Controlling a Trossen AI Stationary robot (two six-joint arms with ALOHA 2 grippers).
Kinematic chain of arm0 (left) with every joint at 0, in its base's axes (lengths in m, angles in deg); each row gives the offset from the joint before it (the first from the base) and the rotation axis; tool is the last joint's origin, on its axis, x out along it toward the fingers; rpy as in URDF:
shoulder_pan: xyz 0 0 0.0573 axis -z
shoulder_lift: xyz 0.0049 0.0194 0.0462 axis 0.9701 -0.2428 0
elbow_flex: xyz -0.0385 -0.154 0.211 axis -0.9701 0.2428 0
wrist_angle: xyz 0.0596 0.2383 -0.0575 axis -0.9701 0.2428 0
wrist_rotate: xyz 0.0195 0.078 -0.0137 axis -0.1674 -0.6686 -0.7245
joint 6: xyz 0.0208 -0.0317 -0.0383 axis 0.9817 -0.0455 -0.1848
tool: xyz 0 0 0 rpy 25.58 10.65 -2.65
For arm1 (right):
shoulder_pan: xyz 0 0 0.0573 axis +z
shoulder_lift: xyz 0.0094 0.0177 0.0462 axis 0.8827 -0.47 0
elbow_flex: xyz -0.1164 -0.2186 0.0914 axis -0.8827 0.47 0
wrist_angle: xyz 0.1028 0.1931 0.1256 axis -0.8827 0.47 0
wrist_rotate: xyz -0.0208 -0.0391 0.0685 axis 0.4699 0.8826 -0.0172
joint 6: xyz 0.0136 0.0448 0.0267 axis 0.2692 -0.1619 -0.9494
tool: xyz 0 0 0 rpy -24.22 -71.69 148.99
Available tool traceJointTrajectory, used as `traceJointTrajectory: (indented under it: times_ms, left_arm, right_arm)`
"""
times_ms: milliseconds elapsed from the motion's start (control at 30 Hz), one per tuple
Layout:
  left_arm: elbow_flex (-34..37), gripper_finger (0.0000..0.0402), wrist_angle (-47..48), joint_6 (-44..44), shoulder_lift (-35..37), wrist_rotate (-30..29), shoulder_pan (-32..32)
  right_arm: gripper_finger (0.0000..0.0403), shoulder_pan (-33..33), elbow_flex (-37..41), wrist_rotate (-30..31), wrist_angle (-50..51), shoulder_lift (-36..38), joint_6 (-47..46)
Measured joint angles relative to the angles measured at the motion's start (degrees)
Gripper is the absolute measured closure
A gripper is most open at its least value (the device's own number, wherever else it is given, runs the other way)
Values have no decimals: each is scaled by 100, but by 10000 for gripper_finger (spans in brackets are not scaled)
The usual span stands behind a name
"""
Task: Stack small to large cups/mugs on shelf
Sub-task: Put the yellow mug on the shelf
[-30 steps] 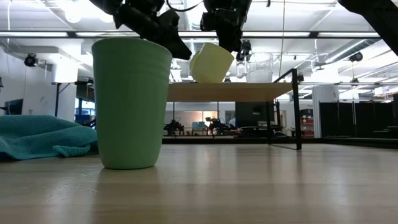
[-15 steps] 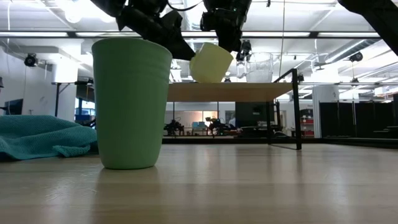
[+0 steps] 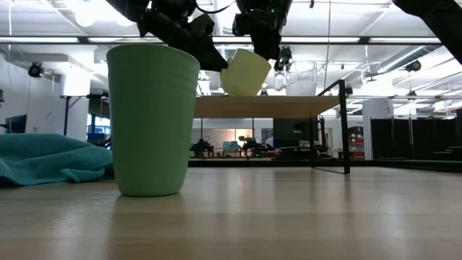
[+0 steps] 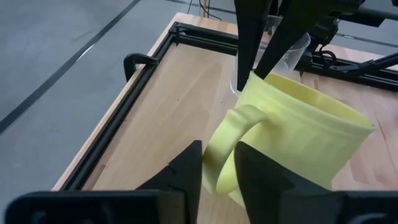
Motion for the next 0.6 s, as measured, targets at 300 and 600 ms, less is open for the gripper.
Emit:
traceJointTrajectory:
  times_ms: [300,600]
  left_arm:
    - [0,393,33,44,0,-55,0]
    - [45,390,2,11,11,-103,9]
  right_arm:
    - [394,-2,0,-29,18,0,-66]
    - [394,-2,0,14,19,0,-53]
